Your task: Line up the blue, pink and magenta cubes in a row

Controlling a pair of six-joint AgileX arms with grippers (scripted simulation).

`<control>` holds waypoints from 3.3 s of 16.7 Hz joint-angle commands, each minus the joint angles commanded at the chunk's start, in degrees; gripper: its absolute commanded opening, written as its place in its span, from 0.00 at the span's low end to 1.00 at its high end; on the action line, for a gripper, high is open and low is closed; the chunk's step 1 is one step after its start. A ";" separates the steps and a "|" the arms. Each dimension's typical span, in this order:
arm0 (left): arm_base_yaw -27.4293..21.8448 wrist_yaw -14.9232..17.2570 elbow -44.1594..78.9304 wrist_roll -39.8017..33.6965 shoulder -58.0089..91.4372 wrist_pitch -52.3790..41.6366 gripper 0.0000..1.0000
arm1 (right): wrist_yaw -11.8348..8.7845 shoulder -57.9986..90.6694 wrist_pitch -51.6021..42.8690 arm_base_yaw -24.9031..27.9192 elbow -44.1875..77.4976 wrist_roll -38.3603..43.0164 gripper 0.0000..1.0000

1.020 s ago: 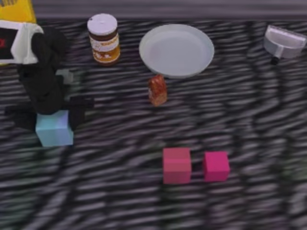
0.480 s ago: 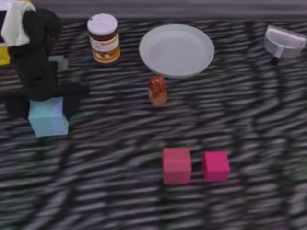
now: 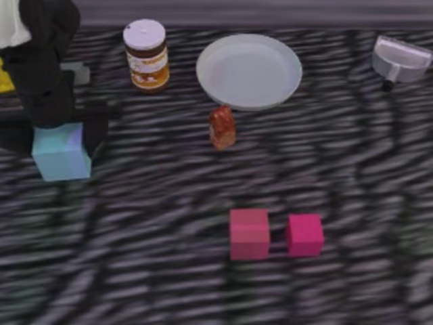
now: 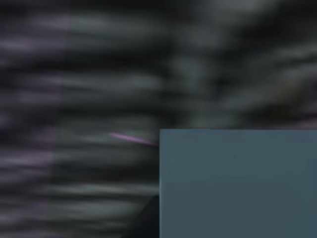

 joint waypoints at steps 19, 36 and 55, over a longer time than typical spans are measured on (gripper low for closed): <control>-24.61 -0.11 -6.08 -19.40 -6.82 -0.81 0.00 | 0.00 0.00 0.00 0.00 0.00 0.00 1.00; -24.82 -0.09 -15.56 -19.59 -2.55 13.02 0.45 | 0.00 0.00 0.00 0.00 0.00 0.00 1.00; -24.69 -0.11 -13.75 -19.66 -3.29 10.62 1.00 | 0.00 0.00 0.00 0.00 0.00 0.00 1.00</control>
